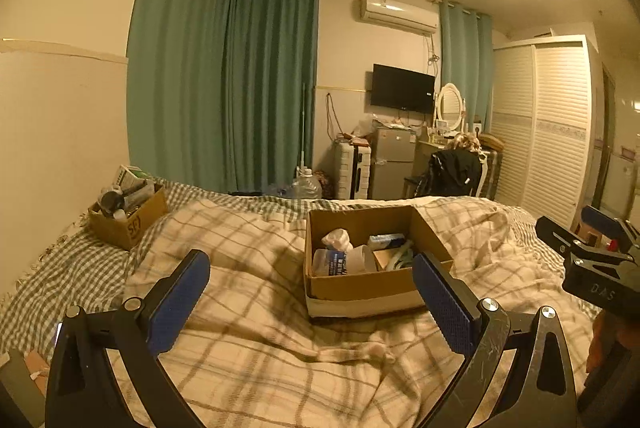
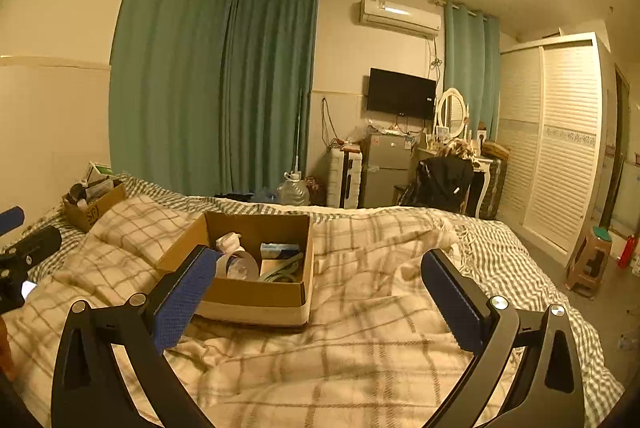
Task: Organize objects
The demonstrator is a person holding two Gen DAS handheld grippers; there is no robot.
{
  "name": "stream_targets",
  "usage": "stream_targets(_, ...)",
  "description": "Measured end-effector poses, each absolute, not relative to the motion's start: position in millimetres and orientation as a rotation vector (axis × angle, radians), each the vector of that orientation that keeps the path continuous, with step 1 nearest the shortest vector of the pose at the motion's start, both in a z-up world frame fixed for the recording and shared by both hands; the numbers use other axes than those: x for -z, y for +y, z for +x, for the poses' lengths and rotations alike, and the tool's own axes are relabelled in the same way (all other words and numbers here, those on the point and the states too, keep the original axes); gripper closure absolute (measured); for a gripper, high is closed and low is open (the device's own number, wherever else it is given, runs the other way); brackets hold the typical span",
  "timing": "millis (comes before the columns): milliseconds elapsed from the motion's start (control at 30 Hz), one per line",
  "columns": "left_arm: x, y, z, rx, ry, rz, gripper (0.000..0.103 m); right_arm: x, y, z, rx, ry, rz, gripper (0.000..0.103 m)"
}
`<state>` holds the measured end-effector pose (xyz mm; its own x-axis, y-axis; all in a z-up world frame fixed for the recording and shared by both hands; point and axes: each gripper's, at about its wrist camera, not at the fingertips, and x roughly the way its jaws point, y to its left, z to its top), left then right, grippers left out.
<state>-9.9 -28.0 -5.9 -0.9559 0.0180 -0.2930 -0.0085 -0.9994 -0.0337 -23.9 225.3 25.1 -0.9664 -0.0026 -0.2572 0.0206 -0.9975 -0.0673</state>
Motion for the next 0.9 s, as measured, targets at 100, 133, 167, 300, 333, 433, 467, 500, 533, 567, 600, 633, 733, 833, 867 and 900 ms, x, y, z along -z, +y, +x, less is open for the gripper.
stream_targets(100, 8.4, -26.7, -11.6, -3.097, -0.034, -0.479, 0.000, -22.5, 224.1, -24.4, 3.091, 0.096, 0.425, 0.000)
stream_targets(133, 9.0, -26.7, -12.1, -3.096, -0.038, -0.486, 0.000, -21.4, 224.4, -23.9, 3.087, 0.091, 0.429, 0.000)
stream_targets(167, 10.0, -26.8, -12.4, -3.093, -0.043, -0.490, 0.000, -21.0, 224.2, -24.6, 3.084, 0.084, 0.433, 0.000)
stream_targets(300, 10.9, -28.1, -11.7, -3.098, -0.061, -0.495, 0.000, -18.9, 223.1, -23.9, 3.084, 0.095, 0.444, 0.000)
stream_targets(333, 10.7, -28.4, -11.7, -3.099, -0.063, -0.495, 0.000, -18.9, 222.9, -23.6, 3.084, 0.099, 0.443, 0.000)
stream_targets(433, 10.4, -28.9, -11.7, -3.099, -0.063, -0.498, 0.000, -18.9, 222.2, -23.6, 3.084, 0.102, 0.442, 0.000)
stream_targets(467, 10.1, -29.2, -11.4, -3.099, -0.064, -0.498, 0.000, -18.9, 222.0, -23.3, 3.084, 0.103, 0.440, 0.000)
stream_targets(500, 10.0, -29.0, -11.5, -3.099, -0.063, -0.499, 0.000, -18.9, 221.7, -23.0, 3.084, 0.104, 0.438, 0.000)
stream_targets(533, 10.0, -29.0, -11.5, -3.099, -0.061, -0.498, 0.000, -18.8, 221.7, -22.6, 3.084, 0.104, 0.436, 0.000)
stream_targets(567, 9.9, -28.8, -11.4, -3.101, -0.061, -0.497, 0.000, -18.9, 221.8, -22.5, 3.086, 0.103, 0.436, 0.000)
stream_targets(600, 10.1, -28.9, -11.5, -3.101, -0.059, -0.497, 0.000, -19.3, 222.0, -22.4, 3.086, 0.103, 0.434, 0.000)
stream_targets(633, 10.2, -28.7, -11.5, -3.099, -0.058, -0.499, 0.000, -19.2, 222.0, -22.2, 3.086, 0.102, 0.431, 0.000)
stream_targets(733, 10.8, -28.4, -11.9, -3.098, -0.047, -0.505, 0.000, -20.4, 223.0, -20.8, 3.086, 0.097, 0.418, 0.000)
stream_targets(833, 11.0, -28.2, -12.4, -3.096, -0.044, -0.513, 0.000, -21.1, 222.8, -21.2, 3.086, 0.097, 0.421, 0.000)
stream_targets(867, 10.9, -28.3, -12.3, -3.095, -0.044, -0.513, 0.000, -20.6, 222.7, -21.5, 3.085, 0.098, 0.424, 0.000)
stream_targets(900, 10.7, -28.2, -12.5, -3.095, -0.043, -0.514, 0.000, -20.1, 222.3, -21.7, 3.085, 0.099, 0.427, 0.000)
